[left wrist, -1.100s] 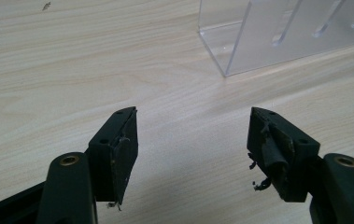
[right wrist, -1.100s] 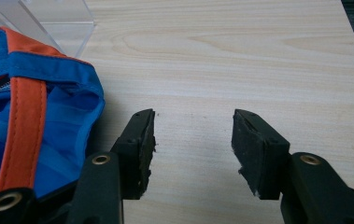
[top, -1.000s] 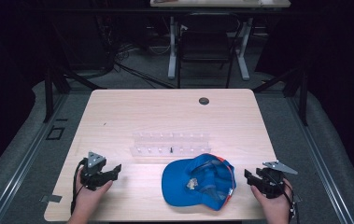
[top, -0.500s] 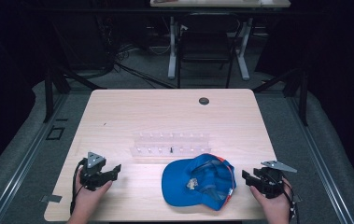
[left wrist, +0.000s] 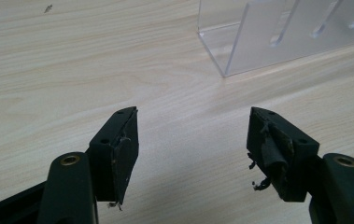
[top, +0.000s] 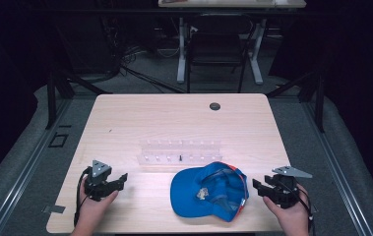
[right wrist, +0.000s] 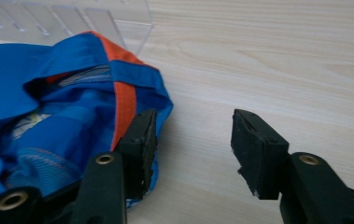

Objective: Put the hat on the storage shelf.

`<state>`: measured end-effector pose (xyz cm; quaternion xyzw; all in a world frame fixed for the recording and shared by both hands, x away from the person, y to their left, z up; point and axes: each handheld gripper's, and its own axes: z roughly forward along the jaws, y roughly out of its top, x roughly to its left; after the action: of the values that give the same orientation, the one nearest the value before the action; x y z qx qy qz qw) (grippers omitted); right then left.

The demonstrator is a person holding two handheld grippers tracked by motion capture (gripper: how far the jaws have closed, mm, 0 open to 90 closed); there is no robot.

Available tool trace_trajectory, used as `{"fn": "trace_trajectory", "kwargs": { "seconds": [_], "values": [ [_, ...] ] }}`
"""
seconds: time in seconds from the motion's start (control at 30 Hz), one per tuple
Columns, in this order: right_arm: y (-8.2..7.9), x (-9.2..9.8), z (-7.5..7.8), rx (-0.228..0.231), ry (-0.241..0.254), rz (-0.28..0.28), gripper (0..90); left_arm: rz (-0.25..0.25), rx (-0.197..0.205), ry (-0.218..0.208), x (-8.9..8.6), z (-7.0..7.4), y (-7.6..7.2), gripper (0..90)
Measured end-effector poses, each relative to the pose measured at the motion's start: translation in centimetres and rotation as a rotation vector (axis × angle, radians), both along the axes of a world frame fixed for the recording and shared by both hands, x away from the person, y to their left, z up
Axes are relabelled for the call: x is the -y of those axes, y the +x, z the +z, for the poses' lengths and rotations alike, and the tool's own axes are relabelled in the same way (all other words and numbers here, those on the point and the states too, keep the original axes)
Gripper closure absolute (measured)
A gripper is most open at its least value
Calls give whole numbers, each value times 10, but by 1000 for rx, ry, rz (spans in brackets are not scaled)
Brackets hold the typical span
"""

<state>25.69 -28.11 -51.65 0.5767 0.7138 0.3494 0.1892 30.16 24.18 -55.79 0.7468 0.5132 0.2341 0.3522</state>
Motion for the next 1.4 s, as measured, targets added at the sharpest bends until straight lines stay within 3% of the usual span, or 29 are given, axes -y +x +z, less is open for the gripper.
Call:
{"fn": "trace_trajectory", "kwargs": {
  "seconds": [0.07,0.3,0.5,0.73,1.0,1.2,1.4],
  "values": [
    [1,-2,-1,-19,37,29,538,-1,-2,-1,1,0,0,342],
    [3,-4,-3,-34,63,43,510,-1,-3,-2,1,-1,0,343],
    [4,-2,2,-49,146,64,501,-3,-4,-1,2,-1,0,344],
    [4,-9,-1,-68,142,96,500,-3,-6,-1,2,-1,0,343],
    [8,-24,-14,-114,135,137,500,-10,-6,6,3,-1,0,343],
    [10,-28,-23,-150,175,146,519,-9,-7,5,3,-2,0,343],
    [8,-28,-22,-157,200,163,572,-9,-7,7,4,-2,0,343]
  ]
}}
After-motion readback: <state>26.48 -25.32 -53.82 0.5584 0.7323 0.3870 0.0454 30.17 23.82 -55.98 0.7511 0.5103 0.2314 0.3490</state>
